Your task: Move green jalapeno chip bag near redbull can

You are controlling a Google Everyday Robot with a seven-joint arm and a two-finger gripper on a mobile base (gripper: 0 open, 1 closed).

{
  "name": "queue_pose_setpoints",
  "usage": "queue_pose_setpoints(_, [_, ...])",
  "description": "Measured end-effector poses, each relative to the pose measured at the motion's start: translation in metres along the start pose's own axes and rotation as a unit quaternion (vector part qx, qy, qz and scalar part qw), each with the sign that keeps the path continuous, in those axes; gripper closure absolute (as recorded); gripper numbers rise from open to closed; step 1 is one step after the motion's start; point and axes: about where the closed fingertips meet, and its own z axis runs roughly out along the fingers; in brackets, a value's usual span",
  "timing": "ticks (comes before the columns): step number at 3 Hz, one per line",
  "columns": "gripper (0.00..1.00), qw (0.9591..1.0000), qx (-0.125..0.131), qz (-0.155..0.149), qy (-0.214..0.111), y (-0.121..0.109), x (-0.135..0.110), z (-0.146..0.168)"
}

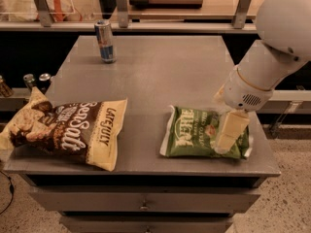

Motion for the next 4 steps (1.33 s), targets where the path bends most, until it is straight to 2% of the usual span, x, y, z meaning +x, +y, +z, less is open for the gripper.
queue_pose_setpoints(1, [0.40,0.9999,-0.008,0.009,-0.004,-0.0017,0.0018,0.0104])
queue_pose_setpoints(3, [0.87,0.9999,-0.009,0.011,-0.005,-0.0018,0.0008,0.0060])
queue_pose_setpoints(4, [1.00,0.9999,-0.009,0.011,-0.005,-0.0018,0.0006,0.0052])
